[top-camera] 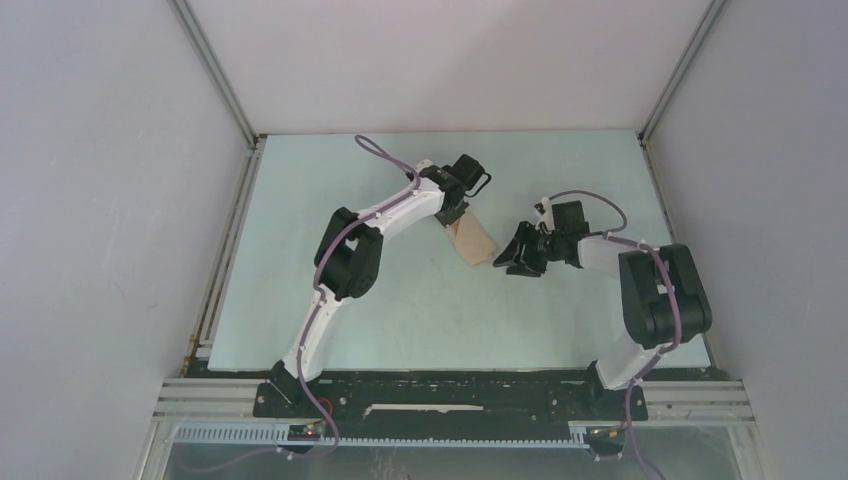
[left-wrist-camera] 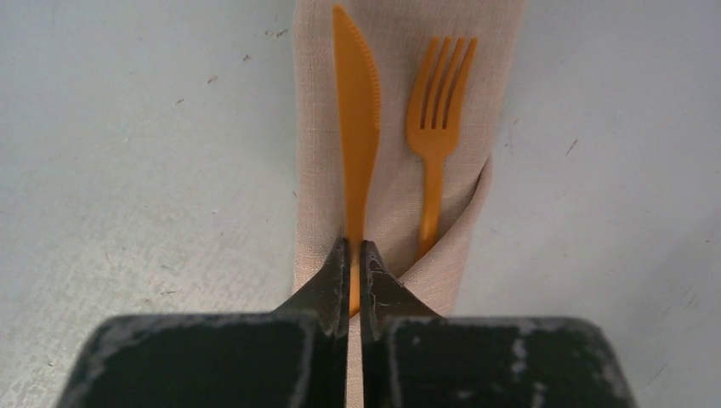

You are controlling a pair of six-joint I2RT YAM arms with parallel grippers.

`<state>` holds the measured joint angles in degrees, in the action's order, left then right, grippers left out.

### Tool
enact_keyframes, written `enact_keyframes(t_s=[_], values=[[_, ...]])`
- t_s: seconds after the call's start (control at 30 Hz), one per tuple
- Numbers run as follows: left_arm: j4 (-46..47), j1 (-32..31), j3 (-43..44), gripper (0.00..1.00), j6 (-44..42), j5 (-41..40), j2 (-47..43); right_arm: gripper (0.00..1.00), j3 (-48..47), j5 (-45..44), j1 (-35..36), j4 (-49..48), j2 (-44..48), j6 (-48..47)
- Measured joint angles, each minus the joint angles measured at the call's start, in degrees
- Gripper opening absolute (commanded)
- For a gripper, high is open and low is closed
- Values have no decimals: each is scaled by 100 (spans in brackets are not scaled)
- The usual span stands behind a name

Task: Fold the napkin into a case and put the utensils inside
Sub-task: Insert the knife into the folded napkin.

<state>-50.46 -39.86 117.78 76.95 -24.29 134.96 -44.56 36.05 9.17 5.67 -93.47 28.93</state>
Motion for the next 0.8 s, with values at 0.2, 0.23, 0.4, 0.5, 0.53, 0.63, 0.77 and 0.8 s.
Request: enact_keyframes(t_s=[0.2,0.23,0.4,0.5,0.53,0.63,0.77,0.8], values=[[68,-15,-186,0,-7,127,-2,51,-310,197,13,-212,-636,160],[72,-15,-190,0,-20,162,-2,51,-367,219,15,-236,-710,168],[149,-33,-190,0,-107,216,-7,49,-492,291,31,-382,-935,210],[181,-63,-190,0,-162,223,-7,49,-492,339,42,-389,-1005,229],[190,-70,-190,3,-192,223,-7,49,-492,358,44,-400,-1016,234],[197,-87,-190,41,-251,221,-7,50,-492,358,57,-420,-1016,232],[151,-92,-190,60,-378,190,-28,50,-503,343,74,-413,-1016,227],[133,-92,-195,61,-396,173,-52,50,-505,341,74,-409,-1014,225]])
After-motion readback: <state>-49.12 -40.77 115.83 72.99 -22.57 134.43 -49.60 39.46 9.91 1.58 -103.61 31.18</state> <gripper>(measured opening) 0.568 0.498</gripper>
